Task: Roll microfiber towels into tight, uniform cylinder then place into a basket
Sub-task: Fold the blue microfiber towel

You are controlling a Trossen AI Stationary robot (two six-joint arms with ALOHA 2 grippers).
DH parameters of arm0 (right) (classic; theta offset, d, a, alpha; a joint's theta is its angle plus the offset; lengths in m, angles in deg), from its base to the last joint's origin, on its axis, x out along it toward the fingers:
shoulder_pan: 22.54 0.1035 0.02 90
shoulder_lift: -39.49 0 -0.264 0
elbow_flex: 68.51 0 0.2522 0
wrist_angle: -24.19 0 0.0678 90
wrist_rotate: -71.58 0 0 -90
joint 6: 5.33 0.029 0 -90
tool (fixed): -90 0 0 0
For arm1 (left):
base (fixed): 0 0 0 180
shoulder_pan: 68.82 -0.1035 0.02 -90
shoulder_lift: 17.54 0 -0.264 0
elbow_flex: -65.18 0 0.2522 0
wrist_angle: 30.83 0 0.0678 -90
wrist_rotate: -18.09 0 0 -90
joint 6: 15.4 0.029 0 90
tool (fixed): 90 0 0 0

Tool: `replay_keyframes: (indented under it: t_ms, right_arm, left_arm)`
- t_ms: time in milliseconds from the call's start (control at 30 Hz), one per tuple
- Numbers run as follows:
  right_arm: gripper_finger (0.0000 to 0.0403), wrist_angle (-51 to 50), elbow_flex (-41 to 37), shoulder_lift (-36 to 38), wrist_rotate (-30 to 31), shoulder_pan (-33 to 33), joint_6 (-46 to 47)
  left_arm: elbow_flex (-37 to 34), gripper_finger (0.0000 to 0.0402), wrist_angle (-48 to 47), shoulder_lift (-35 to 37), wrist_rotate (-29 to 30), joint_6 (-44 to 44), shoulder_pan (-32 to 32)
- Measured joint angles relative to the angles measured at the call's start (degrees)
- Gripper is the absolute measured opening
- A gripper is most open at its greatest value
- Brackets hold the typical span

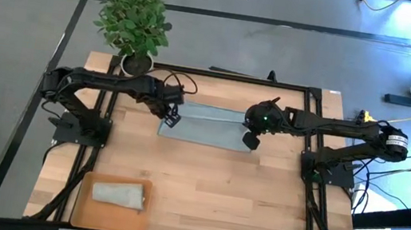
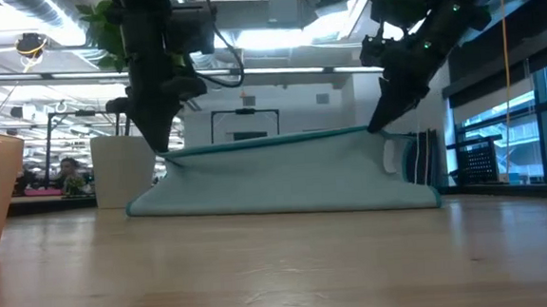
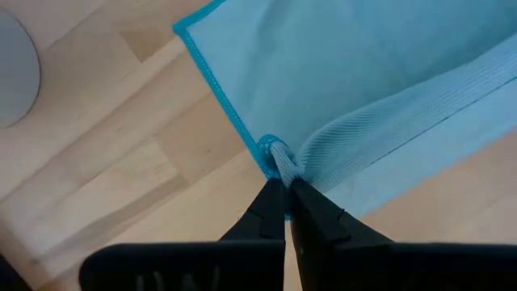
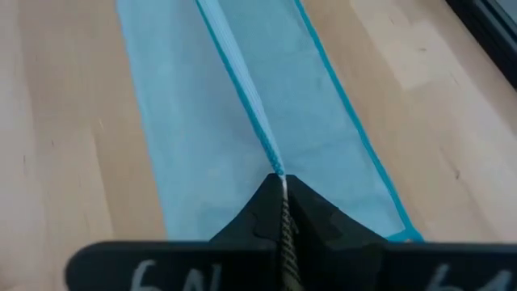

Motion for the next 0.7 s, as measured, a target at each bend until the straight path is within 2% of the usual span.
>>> replay_keyframes:
  t_ms: [167,333,700]
  right_arm:
    - [0.0015,0.2,0.0,0.0,0.0,0.0,-0.2]
    - [0.0042,1.3,0.0,0.0,1.7,0.0,-0.2]
    - [0.0146,2.5,0.0,0.0,8.9,0.0,-0.3]
  left_arm:
    - [0.0,0.0,1.0,0.0,0.0,-0.4,-0.7]
    - [0.0,0.0007,4.0,0.0,2.3,-0.1,-1.6]
    - [0.0,0.0088,7.2,0.0,4.3,4.5,-4.7]
